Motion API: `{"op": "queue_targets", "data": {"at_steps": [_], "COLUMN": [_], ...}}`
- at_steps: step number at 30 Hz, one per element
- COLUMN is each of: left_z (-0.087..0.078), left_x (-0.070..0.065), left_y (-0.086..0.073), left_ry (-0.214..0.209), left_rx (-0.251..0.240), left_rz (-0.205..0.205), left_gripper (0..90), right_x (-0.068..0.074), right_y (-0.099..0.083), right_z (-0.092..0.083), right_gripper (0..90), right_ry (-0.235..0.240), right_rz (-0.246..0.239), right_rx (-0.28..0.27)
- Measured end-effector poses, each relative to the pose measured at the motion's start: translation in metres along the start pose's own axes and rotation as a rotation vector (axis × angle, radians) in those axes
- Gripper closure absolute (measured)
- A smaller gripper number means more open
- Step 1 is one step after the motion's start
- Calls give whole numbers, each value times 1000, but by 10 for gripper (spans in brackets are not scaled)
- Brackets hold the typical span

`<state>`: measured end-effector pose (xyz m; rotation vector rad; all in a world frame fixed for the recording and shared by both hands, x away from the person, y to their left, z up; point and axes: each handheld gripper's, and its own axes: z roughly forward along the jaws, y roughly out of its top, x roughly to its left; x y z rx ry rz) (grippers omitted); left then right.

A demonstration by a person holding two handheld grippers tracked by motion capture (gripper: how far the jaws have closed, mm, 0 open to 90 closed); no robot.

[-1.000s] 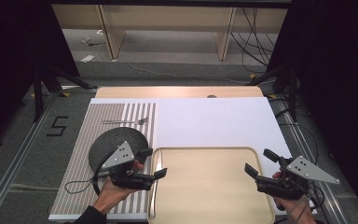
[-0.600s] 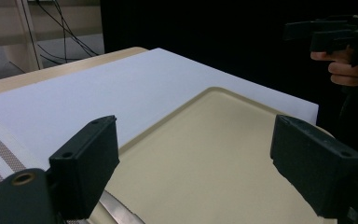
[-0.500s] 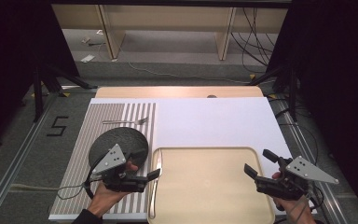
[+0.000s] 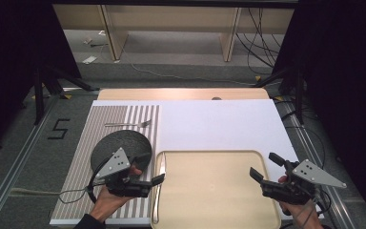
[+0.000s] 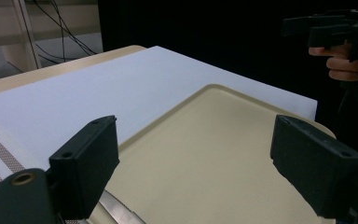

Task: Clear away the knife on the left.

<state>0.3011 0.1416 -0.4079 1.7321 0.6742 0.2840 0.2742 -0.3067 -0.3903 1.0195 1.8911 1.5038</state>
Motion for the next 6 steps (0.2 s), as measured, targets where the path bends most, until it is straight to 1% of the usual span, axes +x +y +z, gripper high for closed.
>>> {"op": "queue_targets", "data": {"at_steps": [3, 6], "left_z": [1, 2], "left_x": [0, 0], "left_y": [-1, -1], "left_ry": [0, -2], "left_rx": [13, 14], "left_rz": [3, 9], "left_gripper": [150, 150], "right_x": [0, 0], "right_y": [0, 0], "right_z": [0, 0], "right_gripper": [163, 163], "right_ry": [-1, -2], "right_rz": [3, 3], "right_rx": [4, 6]}}
